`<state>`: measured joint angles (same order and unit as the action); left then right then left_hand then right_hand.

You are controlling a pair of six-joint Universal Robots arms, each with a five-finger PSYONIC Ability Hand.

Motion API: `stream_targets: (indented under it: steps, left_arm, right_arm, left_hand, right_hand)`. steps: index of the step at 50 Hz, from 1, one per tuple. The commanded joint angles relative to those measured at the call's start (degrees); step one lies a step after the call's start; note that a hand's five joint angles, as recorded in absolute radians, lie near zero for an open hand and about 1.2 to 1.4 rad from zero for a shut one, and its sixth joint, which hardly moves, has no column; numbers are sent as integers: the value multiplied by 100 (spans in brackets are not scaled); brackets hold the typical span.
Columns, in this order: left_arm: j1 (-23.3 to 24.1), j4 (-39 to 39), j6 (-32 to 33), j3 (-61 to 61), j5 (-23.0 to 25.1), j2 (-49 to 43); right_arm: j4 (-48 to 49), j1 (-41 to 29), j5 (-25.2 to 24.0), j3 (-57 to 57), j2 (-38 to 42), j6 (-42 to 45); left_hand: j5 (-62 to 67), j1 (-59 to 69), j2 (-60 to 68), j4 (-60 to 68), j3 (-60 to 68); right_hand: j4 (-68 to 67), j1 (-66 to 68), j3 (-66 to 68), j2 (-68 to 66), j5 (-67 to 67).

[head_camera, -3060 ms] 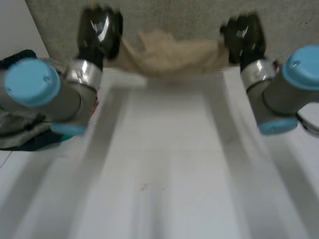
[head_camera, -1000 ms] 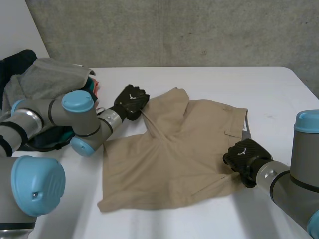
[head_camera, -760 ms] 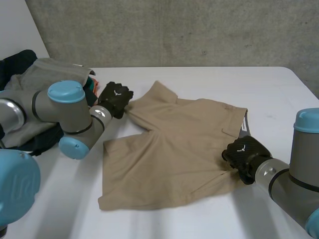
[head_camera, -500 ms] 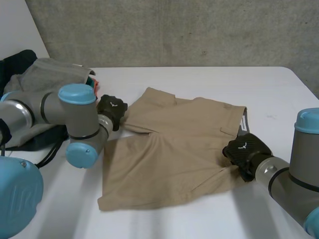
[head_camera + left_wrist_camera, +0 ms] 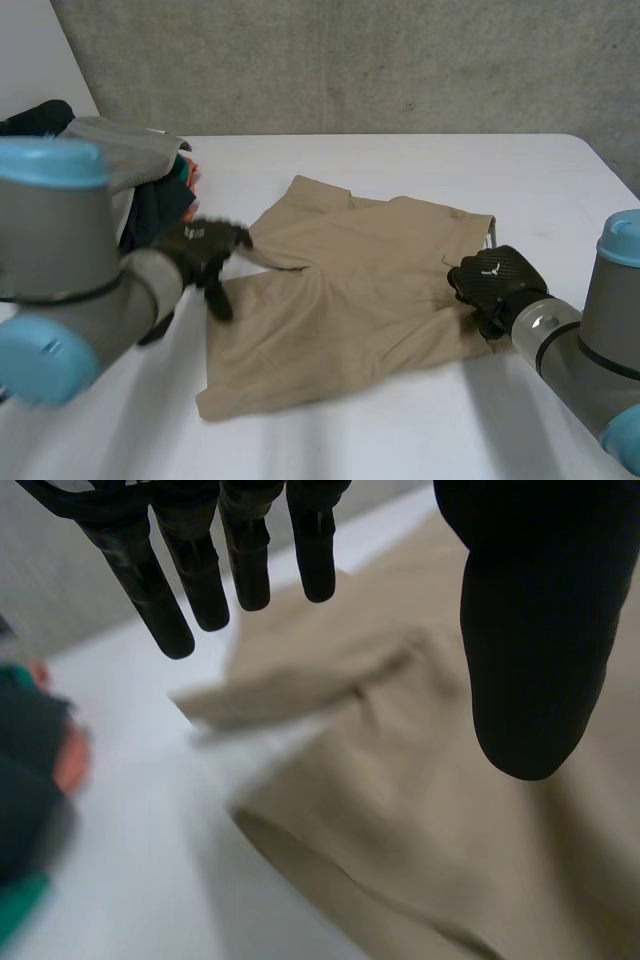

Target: Fold the laundry.

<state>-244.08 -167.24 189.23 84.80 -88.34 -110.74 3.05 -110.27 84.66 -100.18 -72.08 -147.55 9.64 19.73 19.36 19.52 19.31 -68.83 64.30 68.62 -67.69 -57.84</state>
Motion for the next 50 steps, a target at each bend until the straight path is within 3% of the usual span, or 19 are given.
stream_targets:
  steps: [1, 10, 13, 14, 19, 21, 26, 28, 31, 35, 42, 47, 50]
  left_arm:
    - [45, -142, -97, 1916, 458, 1106]
    - [142, -1232, -70, 2507, 494, 748]
    - [142, -1461, -70, 2366, 450, 405]
    - [133, -1583, -53, 2279, 415, 326]
    - [168, -1523, -26, 2216, 326, 421]
    - [238, -1260, 158, 2278, 344, 798]
    - [651, 584, 1334, 2453, 432, 1590]
    - [765, 1286, 1712, 2550, 441, 1695]
    - [862, 1527, 1951, 2568, 423, 1687]
    - [845, 949, 2022, 2375, 388, 1643]
    - [827, -1362, 2101, 1725, 327, 1108]
    - [810, -2890, 2241, 743, 335, 196]
    - [810, -3288, 2346, 162, 362, -376]
  right_arm:
    - [283, -12, 68, -19, 1, -239]
    - [363, -30, 217, -37, 1, -371]
    - [337, -30, 226, -46, -8, -362]
    - [310, -30, 226, -46, -43, -362]
    - [-312, -56, 182, -133, -359, 41]
    - [-1207, 14, 147, -221, -666, 672]
    - [-2955, 84, 129, -624, -1184, 1920]
    - [-3204, 145, 138, -713, -1273, 2124]
    - [-3223, 260, 147, -758, -1414, 2239]
    - [-2995, 348, 51, -688, -1405, 2222]
    - [-1766, 348, -187, -196, -1195, 1362]
    - [-887, 269, -47, 121, -686, 956]
    - [-289, 242, 182, 314, -413, 956]
  left_hand:
    - [907, 897, 935, 919, 940]
    - [1108, 1098, 1135, 1120, 1140]
    - [4025, 4015, 4052, 4037, 4057]
    - [6016, 6006, 6043, 6028, 6049]
    - [6036, 6027, 6064, 6048, 6069]
    - [6036, 6027, 6064, 6048, 6069]
    - [6036, 6027, 6064, 6048, 6069]
    - [6036, 6027, 6064, 6048, 6069]
    - [6036, 6027, 6064, 6048, 6069]
    - [6036, 6027, 6064, 6048, 6069]
    - [6036, 6027, 6064, 6048, 6069]
    - [6036, 6027, 6064, 6048, 6069]
    - [6036, 6027, 6064, 6048, 6069]
  right_hand:
    - [-1117, 1570, 1138, -1231, -1216]
    - [-1117, 1570, 1138, -1231, -1216]
    - [-1117, 1570, 1138, -1231, -1216]
    - [-1117, 1570, 1138, -1231, -1216]
    - [-1117, 1570, 1138, -1231, -1216]
    - [-1117, 1570, 1138, -1231, -1216]
    - [-1117, 1570, 1138, -1231, -1216]
    - [-1117, 1570, 1138, -1231, -1216]
    - [-1117, 1570, 1138, -1231, -1216]
    - [-1117, 1570, 1138, -1231, -1216]
    - [-1117, 1570, 1138, -1231, -1216]
    - [-1117, 1570, 1138, -1231, -1216]
    - [-1117, 1570, 1138, -1231, -1216]
